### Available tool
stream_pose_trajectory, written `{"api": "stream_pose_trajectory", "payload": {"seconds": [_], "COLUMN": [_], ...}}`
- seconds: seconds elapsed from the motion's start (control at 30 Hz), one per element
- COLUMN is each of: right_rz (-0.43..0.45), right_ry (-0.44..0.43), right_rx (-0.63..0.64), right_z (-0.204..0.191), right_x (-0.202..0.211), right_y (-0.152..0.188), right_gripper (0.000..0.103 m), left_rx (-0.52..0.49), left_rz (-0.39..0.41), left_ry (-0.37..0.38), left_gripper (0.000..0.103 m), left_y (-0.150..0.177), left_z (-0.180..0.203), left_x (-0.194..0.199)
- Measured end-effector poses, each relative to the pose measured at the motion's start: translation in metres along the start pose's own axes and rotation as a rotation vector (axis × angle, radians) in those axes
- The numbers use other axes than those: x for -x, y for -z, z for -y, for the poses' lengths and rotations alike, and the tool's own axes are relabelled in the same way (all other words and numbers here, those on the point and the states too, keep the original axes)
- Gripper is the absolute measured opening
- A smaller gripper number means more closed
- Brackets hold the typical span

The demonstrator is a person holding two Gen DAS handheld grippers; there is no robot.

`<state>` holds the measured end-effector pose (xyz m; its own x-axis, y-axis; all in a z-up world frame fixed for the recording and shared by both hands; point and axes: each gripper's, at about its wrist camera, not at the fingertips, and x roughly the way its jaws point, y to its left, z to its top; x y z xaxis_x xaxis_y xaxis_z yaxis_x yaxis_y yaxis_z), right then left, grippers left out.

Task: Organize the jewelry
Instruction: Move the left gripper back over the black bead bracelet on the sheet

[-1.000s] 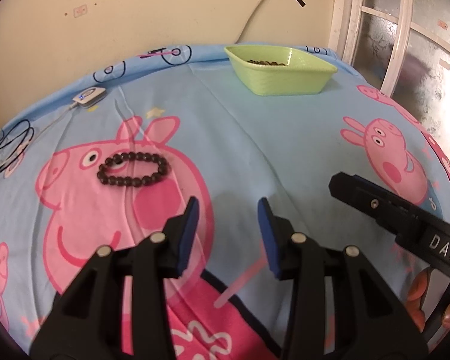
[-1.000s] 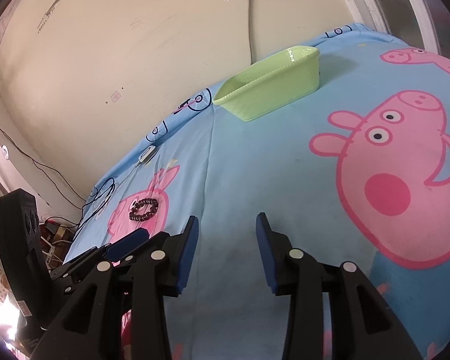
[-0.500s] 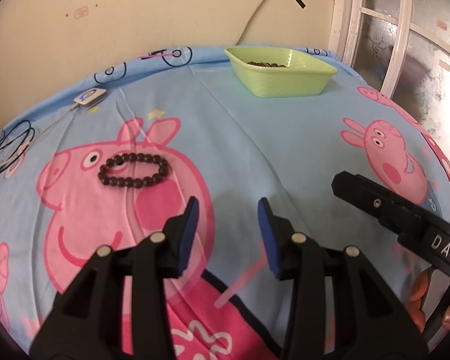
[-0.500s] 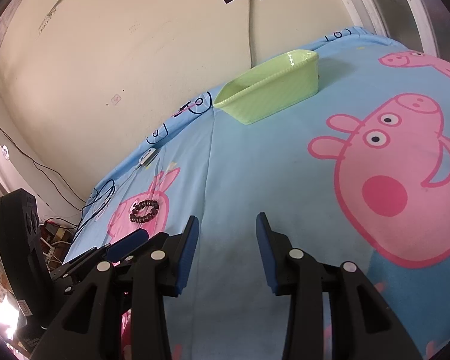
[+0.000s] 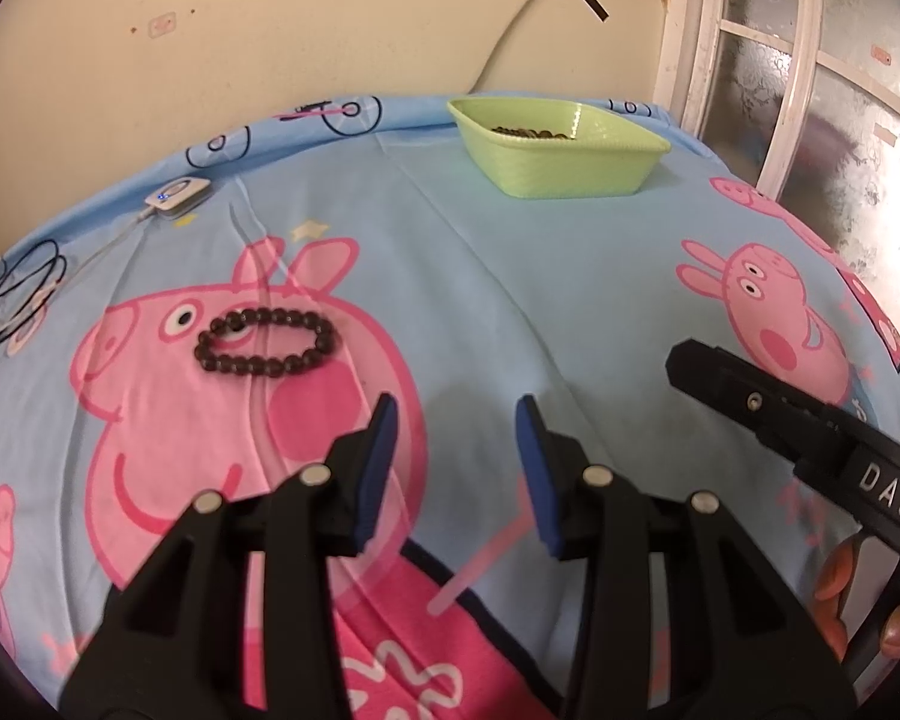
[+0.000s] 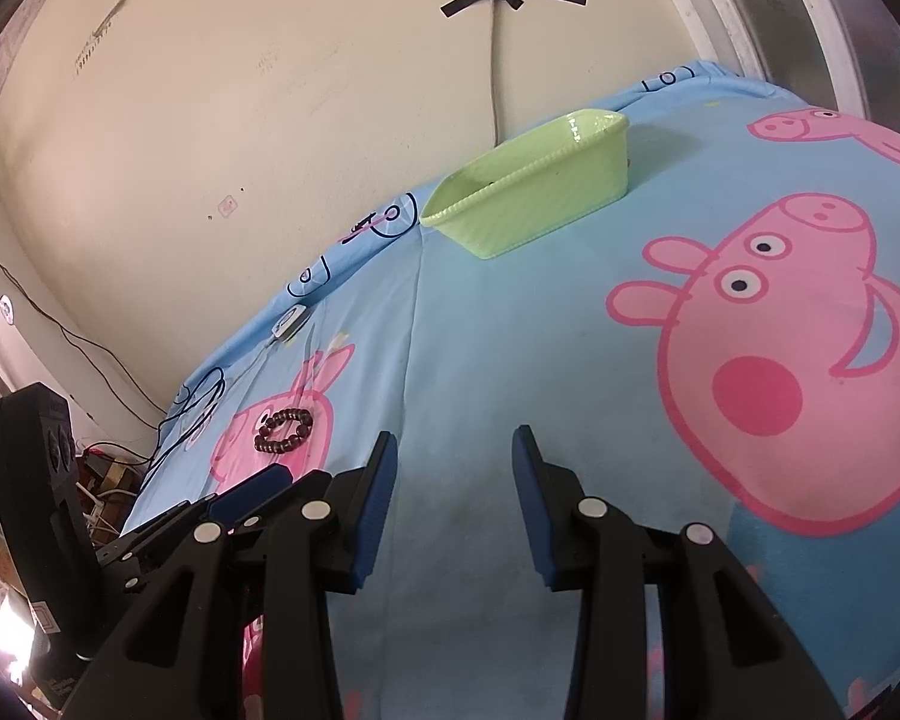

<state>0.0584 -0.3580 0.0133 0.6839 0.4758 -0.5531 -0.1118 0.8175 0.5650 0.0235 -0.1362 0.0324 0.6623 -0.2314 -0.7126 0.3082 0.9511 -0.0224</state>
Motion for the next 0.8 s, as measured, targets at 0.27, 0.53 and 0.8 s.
{"api": "stream_pose_trajectory", "payload": {"seconds": [0.27, 0.53, 0.8], "right_rz": [0.005, 0.009, 0.008], "right_ry": [-0.006, -0.01, -0.01], "right_rx": [-0.006, -0.013, -0.013], "right_z": [0.0, 0.001, 0.0009], "right_x": [0.0, 0.0014, 0.0013], "right_y": [0.0006, 0.0012, 0.0012], "right_gripper": [0.015, 0.015, 0.015], "left_rx": [0.0, 0.0, 0.004], "left_rz": [-0.001, 0.0, 0.003], "left_ry": [-0.003, -0.001, 0.005], "left_gripper": [0.039, 0.039, 0.043], "left_y": [0.0007, 0.0011, 0.0025], "left_z": [0.0019, 0.0032, 0.0056], "left_x": [0.0, 0.0002, 0.002]}}
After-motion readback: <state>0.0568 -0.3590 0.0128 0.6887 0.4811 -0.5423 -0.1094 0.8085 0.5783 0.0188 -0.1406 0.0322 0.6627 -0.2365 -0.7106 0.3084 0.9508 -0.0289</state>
